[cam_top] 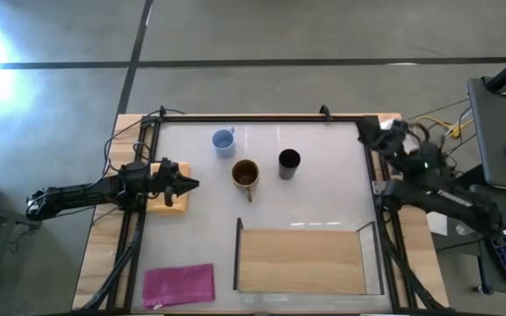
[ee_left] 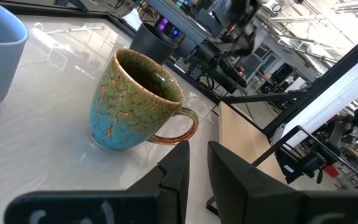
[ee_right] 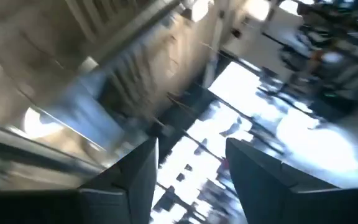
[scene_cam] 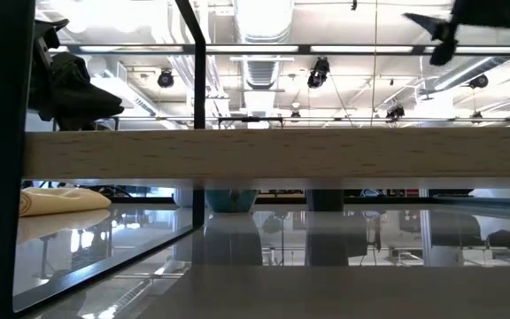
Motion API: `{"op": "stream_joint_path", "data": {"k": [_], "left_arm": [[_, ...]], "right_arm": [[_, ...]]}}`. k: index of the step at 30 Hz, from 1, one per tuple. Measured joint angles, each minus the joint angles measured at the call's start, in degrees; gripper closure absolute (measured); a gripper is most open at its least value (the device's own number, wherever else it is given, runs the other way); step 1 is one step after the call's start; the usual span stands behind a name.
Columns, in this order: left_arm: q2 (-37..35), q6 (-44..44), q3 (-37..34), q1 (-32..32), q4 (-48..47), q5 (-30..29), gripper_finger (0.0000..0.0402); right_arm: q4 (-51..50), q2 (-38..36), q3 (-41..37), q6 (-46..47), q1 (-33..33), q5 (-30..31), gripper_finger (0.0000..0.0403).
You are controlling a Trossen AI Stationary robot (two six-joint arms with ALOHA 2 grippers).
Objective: Stack small to large cups/mugs on shelf
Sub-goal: Put the black cup on the shelf
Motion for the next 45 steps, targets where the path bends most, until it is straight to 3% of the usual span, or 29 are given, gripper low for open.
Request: {"op": "stream_joint_path", "data": {"k": [5,8,15,24,33,45], "left_arm": [[-0.1,0.0,0.0,0.0,0.0,0.0,0.0358],[0.0,0.0,0.0,0.0,0.0,0.0,0.0358],[-0.1,0.0,0.0,0.0,0.1,0.0,0.0358],[0.0,0.0,0.0,0.0,0.0,0.0,0.0358],[0.0,0.0,0.0,0.0,0.0,0.0,0.0358],[-0.1,0.0,0.0,0.0,0.0,0.0,0.0358]], "right_arm": [[-46.1,16.3,19.3,-4.6,-0.6,-0.2,0.022],[-59.4,26.7,25.4,-5.5,-0.6,-1.4,0.022],[-58.7,45.7,35.3,-11.1,-0.3,-5.4,0.022],[-70.6,64.8,48.7,-18.5,2.1,-5.8,0.022],[-74.0,71.0,53.0,-19.9,7.7,-3.7,0.022],[-73.9,76.3,52.5,-19.1,8.0,2.8,0.0231]]}}
